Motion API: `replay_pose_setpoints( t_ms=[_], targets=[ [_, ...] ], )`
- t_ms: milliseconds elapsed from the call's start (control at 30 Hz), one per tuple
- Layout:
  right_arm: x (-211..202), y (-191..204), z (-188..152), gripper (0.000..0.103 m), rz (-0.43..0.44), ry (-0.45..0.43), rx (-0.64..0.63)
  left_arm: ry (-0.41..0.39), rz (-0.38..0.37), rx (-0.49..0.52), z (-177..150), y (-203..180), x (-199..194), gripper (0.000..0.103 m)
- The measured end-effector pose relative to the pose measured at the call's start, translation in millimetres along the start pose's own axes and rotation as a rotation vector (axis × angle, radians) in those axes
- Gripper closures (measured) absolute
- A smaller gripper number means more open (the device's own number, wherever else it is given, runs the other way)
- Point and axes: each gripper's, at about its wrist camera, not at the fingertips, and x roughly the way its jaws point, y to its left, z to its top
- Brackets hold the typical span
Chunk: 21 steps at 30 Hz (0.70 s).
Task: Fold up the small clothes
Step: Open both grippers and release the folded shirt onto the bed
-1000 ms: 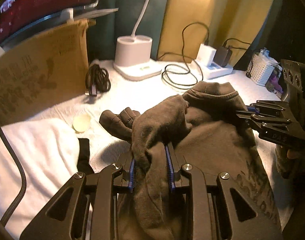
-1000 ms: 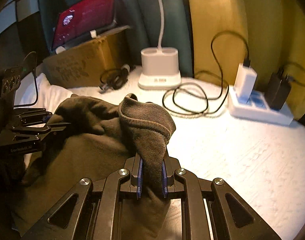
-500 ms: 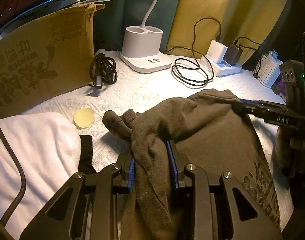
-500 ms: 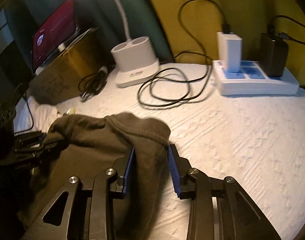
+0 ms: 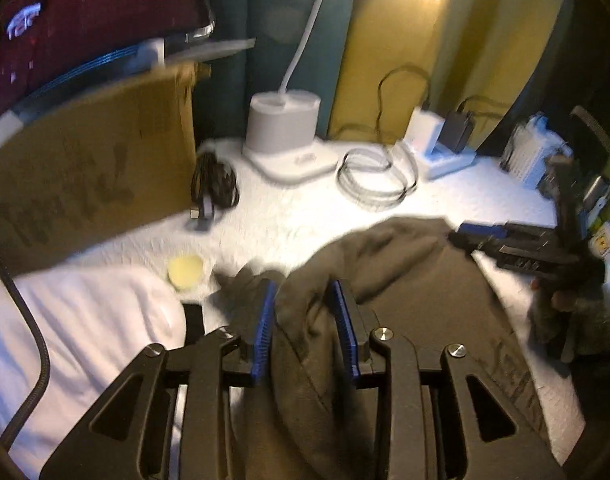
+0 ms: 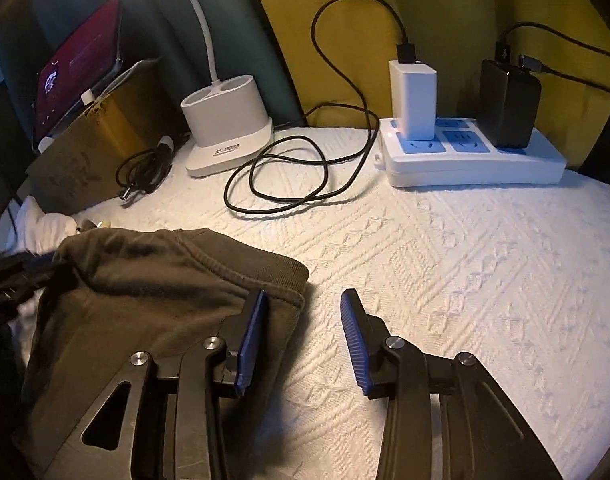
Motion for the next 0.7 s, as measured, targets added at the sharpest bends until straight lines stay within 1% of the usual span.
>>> replay_pose_setpoints(
  t_ms=[67, 133, 167, 233, 333, 367, 433, 567, 633, 667, 700],
  targets=[
    [-2, 1, 0, 0.062, -0.014, -0.002, -0.007, -0.001, 0.021, 0.01, 4, 1, 3, 0.072],
    [-4, 1, -2, 0.062, -0.023, -0.004, -0.011, 0.022, 0.057, 0.02, 6, 4, 12, 0.072],
    [-5, 0, -3, 0.062, -0.029, -0.005, -0.013, 0.036, 0.062, 0.02, 6, 6, 16, 0.072],
    [-6, -1, -4, 0.058, -0.038, -0.005, -0.015, 0.074, 0.067, 0.018, 3, 10, 29, 0.072],
    [-8, -4, -6, 0.052, -0.051, -0.008, -0.007, 0.117, 0.117, 0.011, -3, 18, 46, 0.072],
    [-9, -6, -7, 0.051, -0.052, -0.011, 0.001, 0.121, 0.122, 0.003, -4, 20, 48, 0.07],
    [-9, -7, -8, 0.051, -0.055, -0.009, 0.005, 0.11, 0.127, -0.006, -2, 22, 46, 0.07],
    [-12, -5, -8, 0.05, -0.065, -0.007, 0.005, 0.077, 0.15, 0.009, 1, 16, 32, 0.07],
    [-14, -5, -9, 0.05, -0.072, -0.01, 0.006, 0.064, 0.132, 0.015, 1, 10, 21, 0.07],
    [-16, -5, -10, 0.05, -0.075, -0.012, 0.007, 0.064, 0.135, 0.013, 0, 5, 17, 0.07],
    [-18, -4, -11, 0.05, -0.077, -0.014, 0.007, 0.062, 0.118, 0.02, -1, 1, 12, 0.07]
  ],
)
